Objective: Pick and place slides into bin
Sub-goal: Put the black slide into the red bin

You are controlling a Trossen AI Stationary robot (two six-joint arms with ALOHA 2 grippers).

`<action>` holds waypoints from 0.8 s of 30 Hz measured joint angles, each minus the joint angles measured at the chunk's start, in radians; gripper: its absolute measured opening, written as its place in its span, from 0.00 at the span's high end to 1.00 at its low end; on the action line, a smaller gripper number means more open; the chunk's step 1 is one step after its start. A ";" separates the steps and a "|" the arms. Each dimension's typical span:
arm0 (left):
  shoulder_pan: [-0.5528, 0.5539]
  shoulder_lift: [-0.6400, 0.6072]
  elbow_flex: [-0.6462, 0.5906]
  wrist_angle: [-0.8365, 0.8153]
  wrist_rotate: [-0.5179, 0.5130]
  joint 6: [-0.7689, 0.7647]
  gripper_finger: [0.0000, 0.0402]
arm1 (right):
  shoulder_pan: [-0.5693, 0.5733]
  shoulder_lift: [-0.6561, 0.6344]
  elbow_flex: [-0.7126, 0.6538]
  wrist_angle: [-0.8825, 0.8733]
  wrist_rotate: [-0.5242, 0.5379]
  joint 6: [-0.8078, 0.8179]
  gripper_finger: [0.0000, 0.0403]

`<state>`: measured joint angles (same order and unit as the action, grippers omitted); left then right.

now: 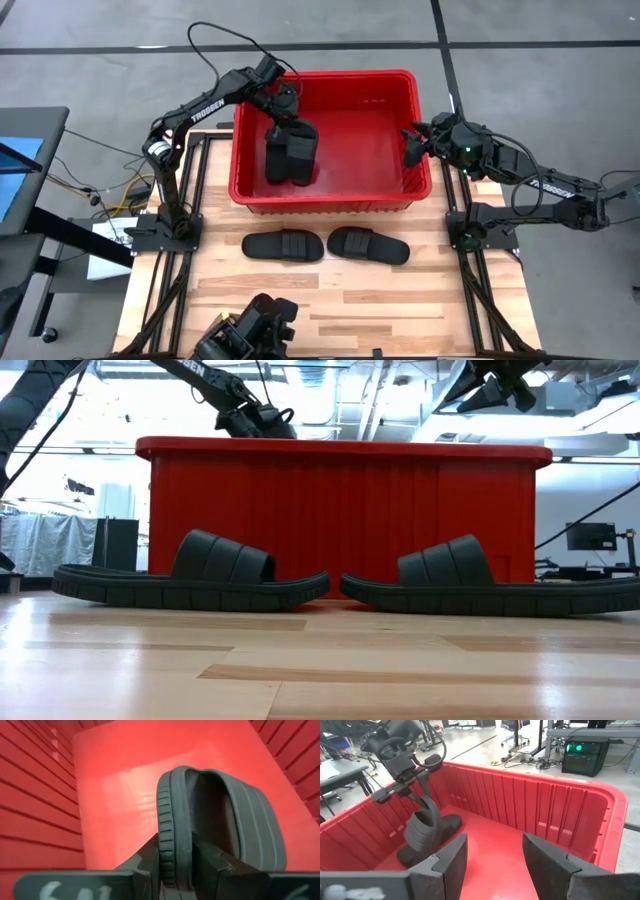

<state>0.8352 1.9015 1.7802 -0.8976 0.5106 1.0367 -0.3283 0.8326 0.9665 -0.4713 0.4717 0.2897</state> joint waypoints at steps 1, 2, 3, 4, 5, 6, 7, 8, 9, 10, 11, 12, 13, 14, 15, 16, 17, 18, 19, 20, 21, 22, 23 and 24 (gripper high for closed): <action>0.000 0.000 0.000 0.007 0.000 0.000 0.83 | 0.000 0.000 0.000 0.000 0.000 0.000 0.55; 0.000 0.000 0.000 0.014 0.000 0.000 0.83 | 0.000 0.000 0.000 0.000 0.000 0.000 0.55; -0.001 0.000 0.000 0.019 -0.002 -0.001 0.83 | 0.000 0.000 0.000 0.000 0.000 0.000 0.55; -0.001 0.000 0.000 0.023 -0.005 -0.004 0.83 | 0.000 0.000 0.000 0.000 0.000 0.000 0.55; -0.001 0.000 0.000 0.025 -0.008 -0.004 0.83 | 0.000 0.000 0.000 0.000 0.000 0.000 0.55; -0.002 0.000 0.000 0.026 -0.012 -0.004 0.82 | 0.000 0.000 0.000 0.000 0.000 0.000 0.55; -0.002 0.000 0.000 0.026 -0.018 -0.005 0.82 | 0.000 0.000 0.000 0.000 0.000 0.000 0.55; -0.002 0.001 0.000 0.027 -0.026 -0.008 0.82 | 0.000 0.000 0.000 -0.001 0.000 0.000 0.55; -0.003 0.000 0.000 0.027 -0.033 -0.008 0.82 | 0.000 0.000 0.000 -0.001 0.000 0.000 0.55; -0.005 0.000 0.000 0.028 -0.044 -0.009 0.82 | 0.000 0.000 0.000 -0.001 0.000 0.000 0.55; -0.006 0.000 0.000 0.029 -0.053 -0.010 0.82 | 0.000 0.000 0.000 -0.001 0.000 -0.001 0.55; -0.008 0.000 0.000 0.031 -0.058 -0.010 0.82 | 0.000 0.000 0.000 -0.001 0.000 -0.001 0.55; -0.010 0.000 0.000 0.032 -0.063 -0.009 0.82 | 0.000 0.000 0.000 -0.001 0.000 -0.001 0.55; -0.011 0.000 0.000 0.033 -0.064 -0.009 0.82 | 0.000 0.000 0.000 -0.001 0.000 -0.001 0.55; -0.011 0.001 0.000 0.034 -0.064 -0.009 0.82 | 0.000 0.000 0.000 -0.001 0.000 -0.001 0.55; -0.011 0.000 0.000 0.033 -0.064 -0.009 0.82 | 0.000 0.000 0.000 -0.001 0.000 -0.001 0.55; -0.011 0.000 0.000 0.033 -0.064 -0.009 0.82 | 0.000 0.000 0.000 -0.001 0.000 -0.001 0.55; -0.011 0.001 0.000 0.033 -0.064 -0.010 0.82 | 0.000 0.000 0.000 -0.001 0.000 -0.001 0.55; -0.011 0.000 0.000 0.033 -0.065 -0.010 0.82 | 0.000 0.000 0.000 -0.001 0.000 -0.001 0.55; -0.011 0.001 0.000 0.033 -0.065 -0.010 0.82 | 0.000 0.000 0.000 -0.002 0.000 -0.001 0.55; -0.011 0.000 0.000 0.033 -0.065 -0.010 0.82 | 0.000 0.000 0.000 -0.003 0.000 -0.001 0.55; -0.011 0.000 0.000 0.033 -0.067 -0.010 0.82 | 0.000 0.000 0.000 -0.004 0.000 -0.001 0.55; -0.011 0.000 0.000 0.033 -0.071 -0.010 0.82 | 0.000 0.000 0.000 -0.006 0.000 -0.001 0.55; -0.011 0.000 0.000 0.033 -0.073 -0.010 0.82 | 0.000 0.000 0.000 -0.008 0.000 -0.001 0.55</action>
<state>0.8246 1.9018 1.7802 -0.8642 0.4375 1.0264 -0.3283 0.8326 0.9665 -0.4791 0.4717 0.2886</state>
